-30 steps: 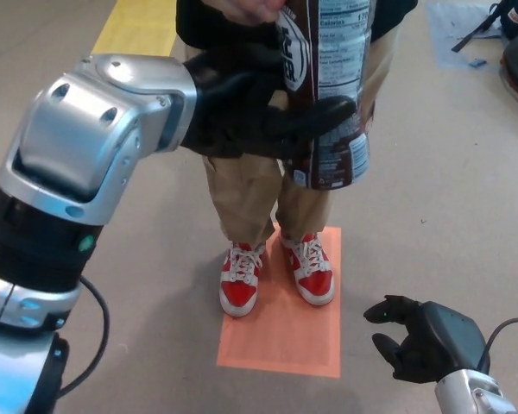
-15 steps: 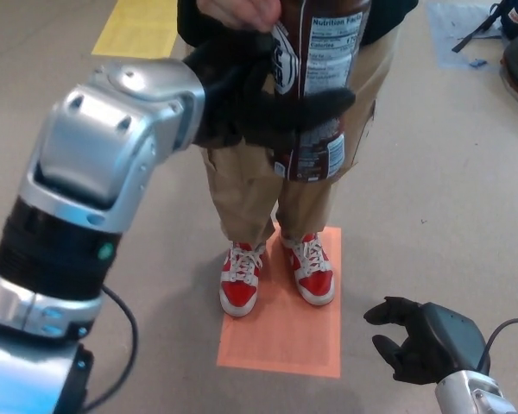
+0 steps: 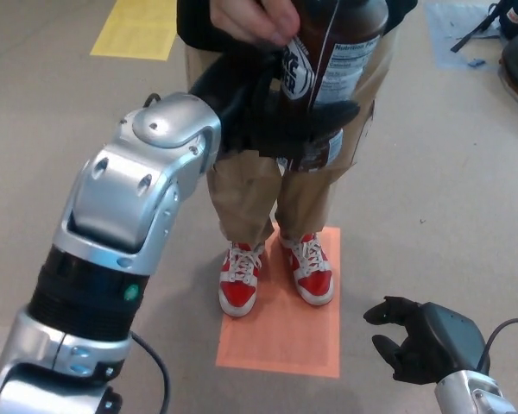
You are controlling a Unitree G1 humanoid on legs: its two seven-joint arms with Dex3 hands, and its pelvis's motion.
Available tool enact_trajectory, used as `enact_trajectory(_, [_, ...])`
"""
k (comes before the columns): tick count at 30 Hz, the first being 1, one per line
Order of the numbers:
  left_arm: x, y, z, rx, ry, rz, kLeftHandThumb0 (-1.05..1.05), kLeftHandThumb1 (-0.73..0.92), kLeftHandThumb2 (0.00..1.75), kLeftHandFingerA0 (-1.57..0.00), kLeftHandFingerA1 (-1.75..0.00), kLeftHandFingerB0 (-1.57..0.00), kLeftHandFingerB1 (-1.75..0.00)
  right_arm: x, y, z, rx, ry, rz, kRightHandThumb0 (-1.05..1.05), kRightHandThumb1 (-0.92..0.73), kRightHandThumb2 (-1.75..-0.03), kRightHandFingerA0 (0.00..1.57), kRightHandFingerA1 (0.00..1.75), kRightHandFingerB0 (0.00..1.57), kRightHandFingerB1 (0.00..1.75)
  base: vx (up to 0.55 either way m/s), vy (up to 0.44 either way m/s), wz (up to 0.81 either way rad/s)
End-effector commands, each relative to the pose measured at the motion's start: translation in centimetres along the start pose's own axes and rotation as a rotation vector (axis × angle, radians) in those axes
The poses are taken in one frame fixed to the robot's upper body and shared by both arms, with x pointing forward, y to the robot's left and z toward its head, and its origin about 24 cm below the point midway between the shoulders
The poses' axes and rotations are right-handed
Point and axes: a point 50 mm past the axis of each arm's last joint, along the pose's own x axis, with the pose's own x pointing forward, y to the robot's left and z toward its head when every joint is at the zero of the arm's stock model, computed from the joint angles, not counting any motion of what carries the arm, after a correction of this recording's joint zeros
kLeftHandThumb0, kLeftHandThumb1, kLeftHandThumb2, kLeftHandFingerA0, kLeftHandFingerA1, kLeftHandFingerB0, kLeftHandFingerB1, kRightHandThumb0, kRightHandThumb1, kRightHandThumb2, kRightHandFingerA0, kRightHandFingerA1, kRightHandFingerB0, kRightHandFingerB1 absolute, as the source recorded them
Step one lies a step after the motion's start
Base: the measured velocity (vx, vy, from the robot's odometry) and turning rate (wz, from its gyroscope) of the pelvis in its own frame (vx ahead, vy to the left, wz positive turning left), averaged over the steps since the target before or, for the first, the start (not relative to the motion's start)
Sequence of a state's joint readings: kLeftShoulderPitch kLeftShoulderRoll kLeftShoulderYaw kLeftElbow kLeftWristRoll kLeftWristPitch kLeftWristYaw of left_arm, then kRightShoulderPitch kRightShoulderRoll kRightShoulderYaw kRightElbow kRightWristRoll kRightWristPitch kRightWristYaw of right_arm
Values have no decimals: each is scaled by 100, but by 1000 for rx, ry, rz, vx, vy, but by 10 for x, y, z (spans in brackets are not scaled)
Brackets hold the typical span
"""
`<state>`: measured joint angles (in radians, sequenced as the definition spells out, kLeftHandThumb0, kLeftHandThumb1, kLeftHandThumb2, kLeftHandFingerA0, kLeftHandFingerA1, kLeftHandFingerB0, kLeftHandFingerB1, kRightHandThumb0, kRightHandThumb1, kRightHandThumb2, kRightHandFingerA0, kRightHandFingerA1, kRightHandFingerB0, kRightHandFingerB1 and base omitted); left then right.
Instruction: The robot recieved a bottle of protein shake from a person using its left hand and then shake the protein up and down 2 two times and hand it back to the person
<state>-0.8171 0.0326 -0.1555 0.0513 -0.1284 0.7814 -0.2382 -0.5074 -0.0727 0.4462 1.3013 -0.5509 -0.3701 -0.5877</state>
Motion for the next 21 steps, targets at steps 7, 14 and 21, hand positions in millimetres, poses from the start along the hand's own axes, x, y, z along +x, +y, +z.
enact_trajectory(7, [-5, 19, -27, 8, -46, 113, -18, 84, 65, -77, -168, -59, -133, 3, -6, -2, 30, 26, -19, -46, -73, -74, 89, 69, 76, 46, 0, 0, 0])
enact_trajectory(14, [-16, 23, -82, -51, 65, 142, -20, 82, 72, -81, -159, -67, -120, 0, -3, -3, 15, 8, -13, -46, -74, -70, 94, 70, 77, 46, 0, 0, 0])
enact_trajectory(21, [-19, 34, -107, -101, 129, 175, -19, 81, 70, -81, -161, -69, -114, 3, -5, -1, 28, 20, -18, -43, -70, -73, 95, 62, 77, 46, 0, 0, 0])
